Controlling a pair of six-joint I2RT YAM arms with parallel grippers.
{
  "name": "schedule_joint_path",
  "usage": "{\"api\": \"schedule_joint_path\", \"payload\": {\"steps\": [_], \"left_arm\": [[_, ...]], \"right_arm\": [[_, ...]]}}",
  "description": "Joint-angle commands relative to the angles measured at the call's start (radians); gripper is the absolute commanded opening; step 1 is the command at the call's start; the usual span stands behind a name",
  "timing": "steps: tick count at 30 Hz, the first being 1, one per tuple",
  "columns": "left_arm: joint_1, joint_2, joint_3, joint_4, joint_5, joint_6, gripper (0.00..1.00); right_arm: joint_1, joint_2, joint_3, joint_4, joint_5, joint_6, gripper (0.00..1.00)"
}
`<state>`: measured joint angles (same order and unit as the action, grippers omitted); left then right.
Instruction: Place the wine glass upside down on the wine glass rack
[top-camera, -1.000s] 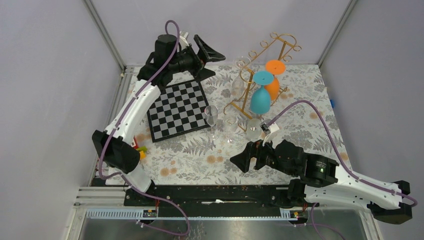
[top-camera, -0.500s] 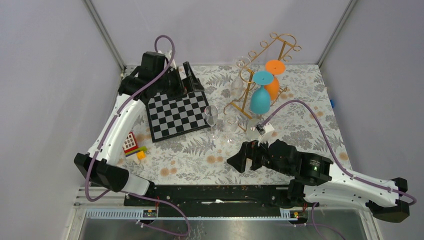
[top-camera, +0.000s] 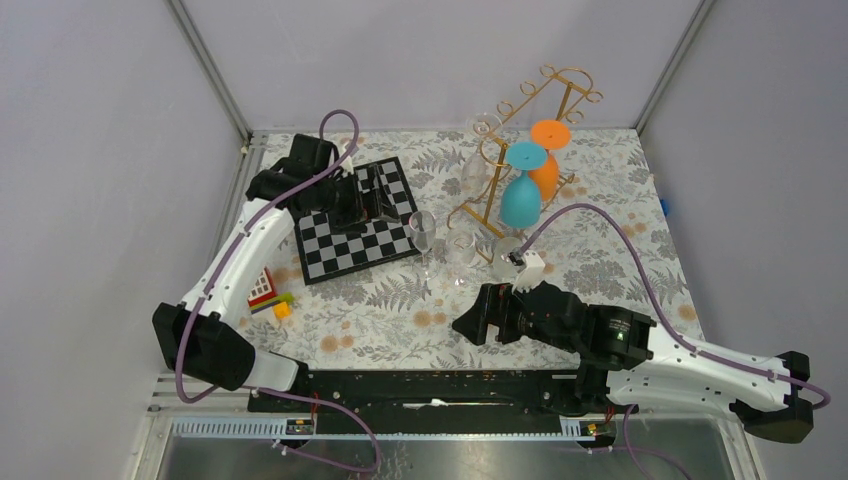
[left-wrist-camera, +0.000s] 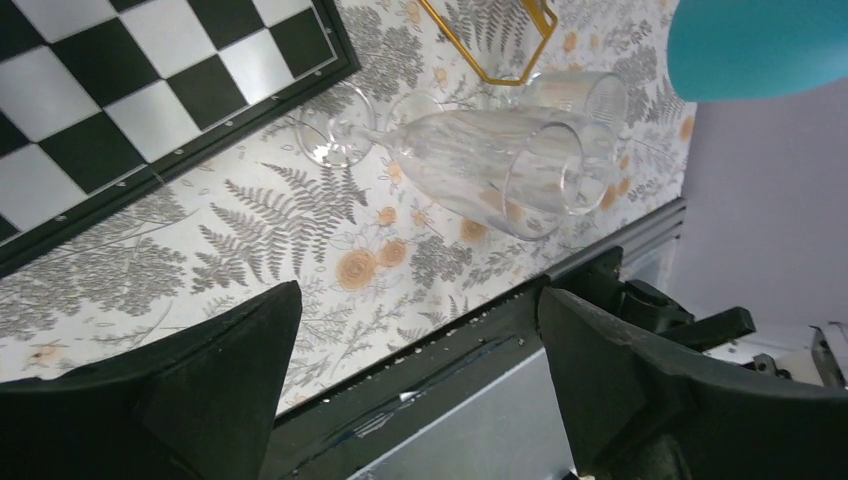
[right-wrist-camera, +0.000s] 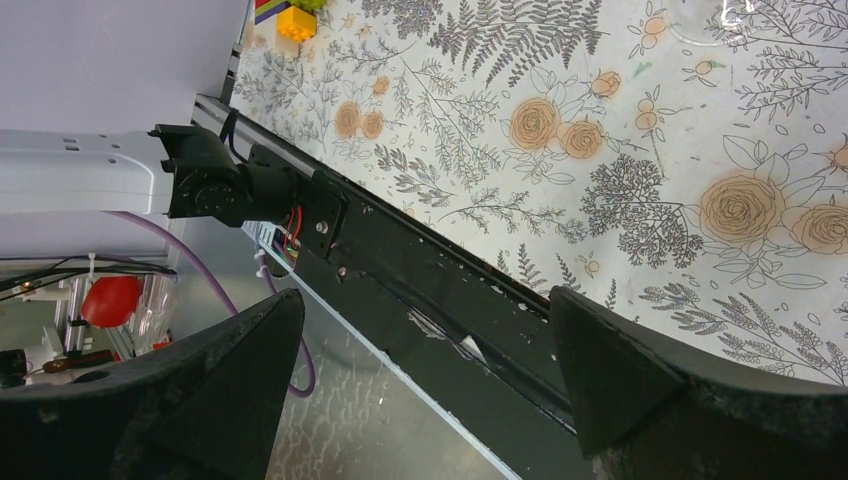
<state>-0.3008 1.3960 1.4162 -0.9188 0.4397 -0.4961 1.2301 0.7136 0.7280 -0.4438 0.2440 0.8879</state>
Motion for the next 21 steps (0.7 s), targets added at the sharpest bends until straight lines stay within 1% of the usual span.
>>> {"api": "schedule_joint_path", "payload": {"steps": [1,7,10,14,21], "left_arm": [[-0.003,0.003,-0.009,0.101,0.111,-0.064,0.94],[-0.035,0.026,0.015,0.101,0.082,-0.129,0.80],[-0.068,0.061,0.066,0.054,0.026,-0.123,0.77],[-0.124,0.132,0.162,-0.024,-0.059,-0.104,0.76],[-0.180,0.235,0.281,-0.127,-0.191,-0.088,0.63]], "right_arm": [[-0.006,0.001,0.012,-0.019,0.012,0.022,1.00],[-0.006,0.024,0.017,-0.019,-0.024,0.019,1.00],[-0.005,0.046,0.028,-0.018,-0.057,0.008,1.00],[-0.006,0.067,0.045,-0.019,-0.086,-0.004,1.00],[-0.007,0.081,0.055,-0.019,-0.111,-0.009,0.99]]}}
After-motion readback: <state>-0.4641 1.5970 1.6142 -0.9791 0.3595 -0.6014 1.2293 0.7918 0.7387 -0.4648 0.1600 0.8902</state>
